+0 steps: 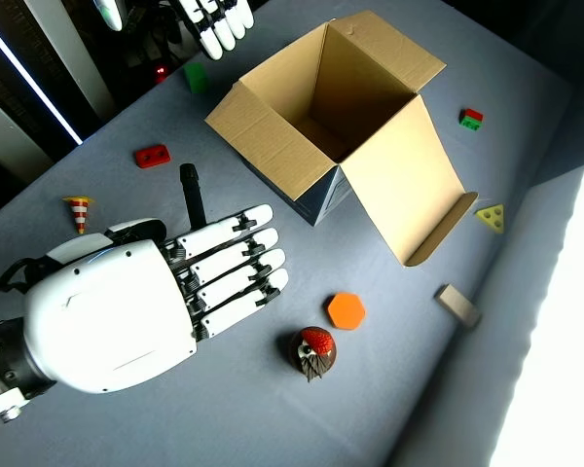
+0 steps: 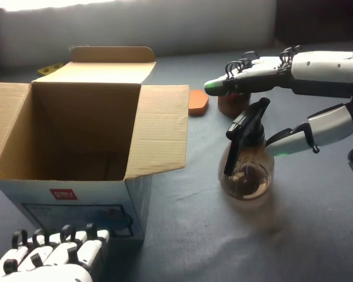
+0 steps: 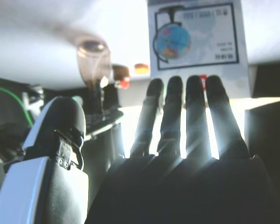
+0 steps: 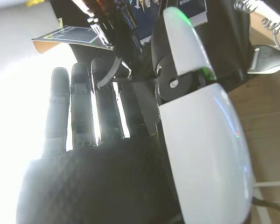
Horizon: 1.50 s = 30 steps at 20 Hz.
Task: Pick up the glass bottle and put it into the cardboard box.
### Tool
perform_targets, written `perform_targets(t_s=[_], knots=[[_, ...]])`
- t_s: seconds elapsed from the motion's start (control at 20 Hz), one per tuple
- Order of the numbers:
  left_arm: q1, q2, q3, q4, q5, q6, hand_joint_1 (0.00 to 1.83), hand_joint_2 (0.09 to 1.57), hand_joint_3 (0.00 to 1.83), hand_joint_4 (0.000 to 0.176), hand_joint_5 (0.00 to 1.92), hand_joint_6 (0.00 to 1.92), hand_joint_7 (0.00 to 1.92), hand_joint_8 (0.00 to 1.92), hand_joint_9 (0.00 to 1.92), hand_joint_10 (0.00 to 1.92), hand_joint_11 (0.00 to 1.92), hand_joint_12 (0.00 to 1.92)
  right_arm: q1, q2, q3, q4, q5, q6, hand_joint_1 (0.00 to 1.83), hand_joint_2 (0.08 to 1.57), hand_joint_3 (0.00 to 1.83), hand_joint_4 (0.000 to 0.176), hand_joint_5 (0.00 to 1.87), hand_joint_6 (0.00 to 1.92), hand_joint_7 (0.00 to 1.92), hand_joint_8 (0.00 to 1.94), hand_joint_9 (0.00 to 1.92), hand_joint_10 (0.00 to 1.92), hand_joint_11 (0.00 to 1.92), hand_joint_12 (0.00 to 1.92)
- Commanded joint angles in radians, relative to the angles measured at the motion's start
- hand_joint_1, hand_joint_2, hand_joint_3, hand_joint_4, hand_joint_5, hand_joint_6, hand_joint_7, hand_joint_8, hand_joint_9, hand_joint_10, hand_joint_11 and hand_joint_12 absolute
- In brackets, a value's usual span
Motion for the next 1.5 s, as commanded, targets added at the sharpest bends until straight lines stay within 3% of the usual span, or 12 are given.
perform_targets(t_s=[0.0, 0.5, 1.45], knots=[[0.009, -0.002, 0.0, 0.103, -0.043, -0.016, 0.09, 1.26, 0.0, 0.0, 0.12, 0.0, 0.12, 0.0, 0.09, 0.0, 0.0, 0.21, 0.015, 0.0, 0.004, 0.074, 0.067, 0.011, 0.96, 1.13, 0.0, 0.0, 0.17, 0.0, 0.22, 0.0, 0.19, 0.0, 0.0, 0.46], [0.122, -0.004, 0.019, 0.228, -0.043, -0.102, 0.09, 1.26, 0.0, 0.0, 0.13, 0.0, 0.12, 0.0, 0.1, 0.0, 0.0, 0.26, -0.014, -0.033, 0.008, 0.057, 0.055, 0.008, 0.95, 1.12, 0.0, 0.0, 0.18, 0.01, 0.24, 0.0, 0.2, 0.01, 0.0, 0.5], [0.2, -0.055, 0.051, 0.332, -0.043, -0.147, 0.09, 1.27, 0.0, 0.0, 0.14, 0.0, 0.13, 0.0, 0.09, 0.0, 0.0, 0.22, -0.016, -0.038, 0.01, 0.048, 0.06, 0.002, 0.97, 1.13, 0.0, 0.0, 0.28, 0.03, 0.34, 0.02, 0.28, 0.03, 0.0, 0.69]])
